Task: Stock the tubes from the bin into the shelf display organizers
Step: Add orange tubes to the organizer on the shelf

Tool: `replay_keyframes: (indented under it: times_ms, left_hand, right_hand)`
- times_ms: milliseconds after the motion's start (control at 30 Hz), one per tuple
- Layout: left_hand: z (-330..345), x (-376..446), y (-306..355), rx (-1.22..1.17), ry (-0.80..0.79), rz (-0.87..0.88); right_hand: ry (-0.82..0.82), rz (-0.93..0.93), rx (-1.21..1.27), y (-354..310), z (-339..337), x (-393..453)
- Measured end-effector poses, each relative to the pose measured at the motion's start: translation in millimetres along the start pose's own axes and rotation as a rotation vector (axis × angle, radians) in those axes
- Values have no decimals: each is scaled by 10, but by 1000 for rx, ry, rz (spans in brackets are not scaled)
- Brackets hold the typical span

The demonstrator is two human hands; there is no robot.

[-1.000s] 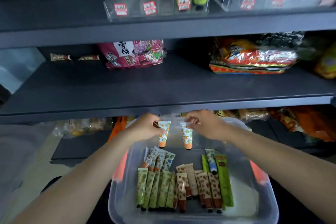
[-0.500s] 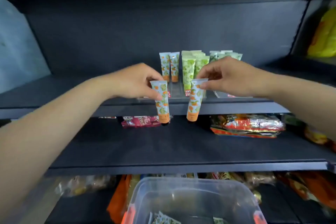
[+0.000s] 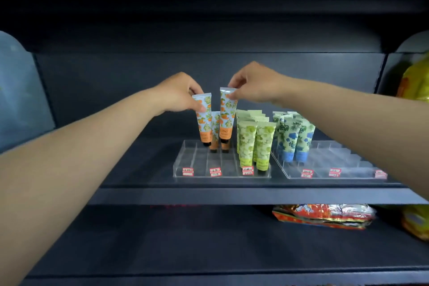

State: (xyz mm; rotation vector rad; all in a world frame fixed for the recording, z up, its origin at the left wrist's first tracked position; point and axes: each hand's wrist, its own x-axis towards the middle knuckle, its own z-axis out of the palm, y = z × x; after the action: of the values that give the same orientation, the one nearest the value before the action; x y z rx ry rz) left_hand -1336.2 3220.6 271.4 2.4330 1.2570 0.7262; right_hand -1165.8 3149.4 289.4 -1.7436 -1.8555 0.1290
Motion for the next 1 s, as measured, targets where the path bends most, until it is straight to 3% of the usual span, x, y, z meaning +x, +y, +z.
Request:
replay_keyframes:
  times_ms: [400,1000]
  left_hand:
    - [297,366,-237,-54,-79,38]
    - [468,509,-310,18,-195,90]
  right_hand:
    - [-189,43,-249,191,313,407]
    - [-306,-48,-285,273,364,533]
